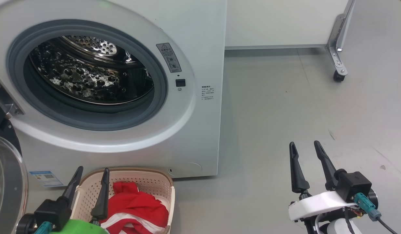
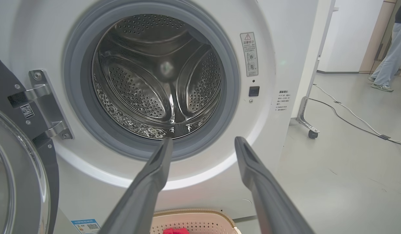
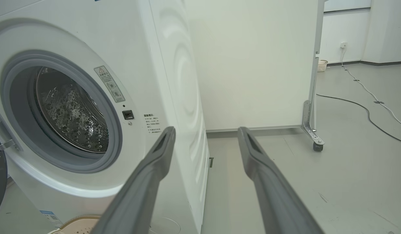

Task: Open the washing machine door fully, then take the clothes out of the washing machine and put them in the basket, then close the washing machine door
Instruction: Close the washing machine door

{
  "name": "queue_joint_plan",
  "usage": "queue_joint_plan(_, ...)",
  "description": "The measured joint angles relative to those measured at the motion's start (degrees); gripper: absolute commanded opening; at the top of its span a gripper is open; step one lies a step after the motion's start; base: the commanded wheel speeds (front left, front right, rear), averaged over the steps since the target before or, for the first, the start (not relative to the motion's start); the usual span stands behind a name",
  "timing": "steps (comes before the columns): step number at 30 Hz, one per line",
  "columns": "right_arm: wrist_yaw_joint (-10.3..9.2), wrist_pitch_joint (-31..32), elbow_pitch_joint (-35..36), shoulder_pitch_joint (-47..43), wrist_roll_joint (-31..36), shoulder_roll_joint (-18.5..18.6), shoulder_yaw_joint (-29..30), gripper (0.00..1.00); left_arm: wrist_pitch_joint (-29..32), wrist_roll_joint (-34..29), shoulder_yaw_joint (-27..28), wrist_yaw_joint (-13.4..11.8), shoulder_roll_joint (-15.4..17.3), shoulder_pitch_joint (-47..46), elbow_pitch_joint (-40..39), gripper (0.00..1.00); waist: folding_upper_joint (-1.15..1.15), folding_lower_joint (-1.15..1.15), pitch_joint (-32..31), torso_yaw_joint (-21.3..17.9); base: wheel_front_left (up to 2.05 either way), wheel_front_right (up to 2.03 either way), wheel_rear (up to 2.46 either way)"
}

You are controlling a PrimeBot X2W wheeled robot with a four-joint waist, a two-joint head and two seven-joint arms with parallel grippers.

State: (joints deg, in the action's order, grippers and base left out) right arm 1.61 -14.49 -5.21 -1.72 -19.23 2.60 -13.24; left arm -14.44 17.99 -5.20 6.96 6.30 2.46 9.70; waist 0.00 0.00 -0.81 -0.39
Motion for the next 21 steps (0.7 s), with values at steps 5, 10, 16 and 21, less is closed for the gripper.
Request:
queue_joint_plan(5, 0.00, 0.00, 0.01, 0.00, 0.00, 0.00, 0.01, 1.00, 0.00, 0.00, 0.04, 0.00, 0.00, 0.00, -0.30, 1.00, 0.00, 0.00, 0.08, 0.01, -0.51, 0.51, 0.00)
queue_joint_plan(10, 0.00, 0.00, 0.01, 0.00, 0.00, -0.01, 0.00, 1.00, 0.00, 0.00, 0.04, 0.00, 0.00, 0.00, -0.36, 1.00, 0.00, 0.00, 0.12, 0.02, -0.70, 0.70, 0.00)
queue_joint_plan(16, -0.04, 0.00, 0.01, 0.00, 0.00, 0.00, -0.01, 1.00, 0.00, 0.00, 0.09, 0.00, 0.00, 0.02, -0.67, 1.00, 0.00, 0.00, 0.18, 0.02, -0.89, 0.89, 0.00)
queue_joint_plan(21, -0.24, 0.00, 0.01, 0.00, -0.01, 0.00, -0.03, 1.00, 0.00, 0.00, 0.08, 0.00, 0.00, 0.03, -0.74, 1.00, 0.00, 0.00, 0.24, 0.04, -1.06, 1.06, 0.00)
